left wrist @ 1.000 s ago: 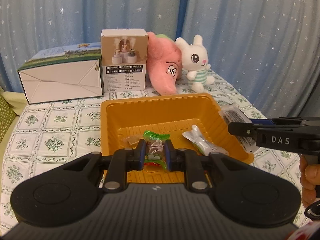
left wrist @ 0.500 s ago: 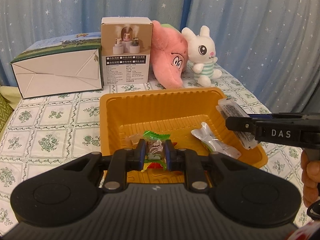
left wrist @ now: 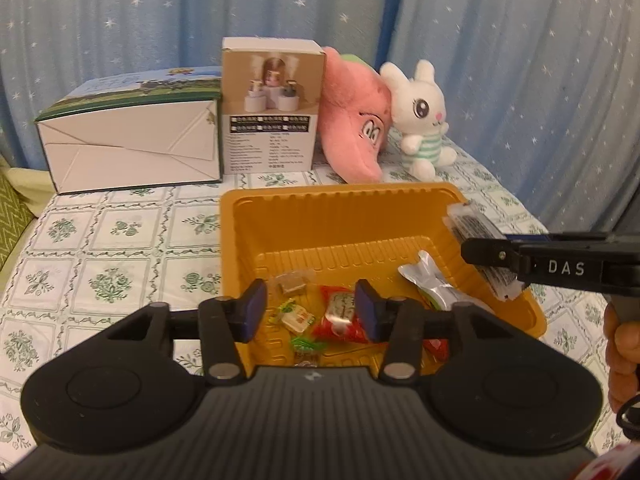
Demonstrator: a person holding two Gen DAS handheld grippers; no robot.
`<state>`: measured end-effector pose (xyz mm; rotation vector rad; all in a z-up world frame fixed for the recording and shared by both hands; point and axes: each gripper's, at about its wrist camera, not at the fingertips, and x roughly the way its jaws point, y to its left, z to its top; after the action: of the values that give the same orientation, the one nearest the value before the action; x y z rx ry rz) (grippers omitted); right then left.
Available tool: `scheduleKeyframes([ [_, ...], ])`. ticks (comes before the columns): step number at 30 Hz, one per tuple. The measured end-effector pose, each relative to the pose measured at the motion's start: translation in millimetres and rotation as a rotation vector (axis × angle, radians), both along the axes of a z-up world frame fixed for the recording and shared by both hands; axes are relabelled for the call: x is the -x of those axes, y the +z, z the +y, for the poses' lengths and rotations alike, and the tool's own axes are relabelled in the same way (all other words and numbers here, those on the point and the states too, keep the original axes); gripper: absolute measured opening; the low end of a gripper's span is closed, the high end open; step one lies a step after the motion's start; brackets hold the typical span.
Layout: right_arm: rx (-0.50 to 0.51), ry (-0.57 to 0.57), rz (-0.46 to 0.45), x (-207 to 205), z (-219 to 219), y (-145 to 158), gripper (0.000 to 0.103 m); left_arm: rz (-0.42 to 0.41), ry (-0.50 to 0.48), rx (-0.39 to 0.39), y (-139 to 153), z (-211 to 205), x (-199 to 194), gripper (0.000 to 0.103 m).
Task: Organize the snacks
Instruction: 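Carry both packets over the orange tray and open both tools to drop them, then withdraw both tools from the tray toward the remaining red candies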
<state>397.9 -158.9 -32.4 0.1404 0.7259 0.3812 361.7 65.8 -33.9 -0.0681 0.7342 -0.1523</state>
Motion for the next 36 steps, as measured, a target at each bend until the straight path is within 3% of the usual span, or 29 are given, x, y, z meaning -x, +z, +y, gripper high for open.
scheduleKeyframes([
  [18,-0.016,0.03,-0.003,-4,12,3,0.04,-0.017,0.024,0.0,7,9,24,0.066],
  [20,-0.003,0.041,-0.011,-2,13,5,0.046,-0.018,0.026,-0.002,7,9,27,0.068],
  [22,0.004,0.02,-0.04,3,10,8,0.065,-0.023,0.024,-0.01,8,9,30,0.069],
  [27,-0.003,-0.033,-0.03,16,-5,10,0.066,-0.031,0.026,-0.021,10,9,43,0.071],
  [36,-0.023,-0.088,0.012,74,-33,11,0.066,-0.046,0.051,-0.015,28,2,81,0.076],
])
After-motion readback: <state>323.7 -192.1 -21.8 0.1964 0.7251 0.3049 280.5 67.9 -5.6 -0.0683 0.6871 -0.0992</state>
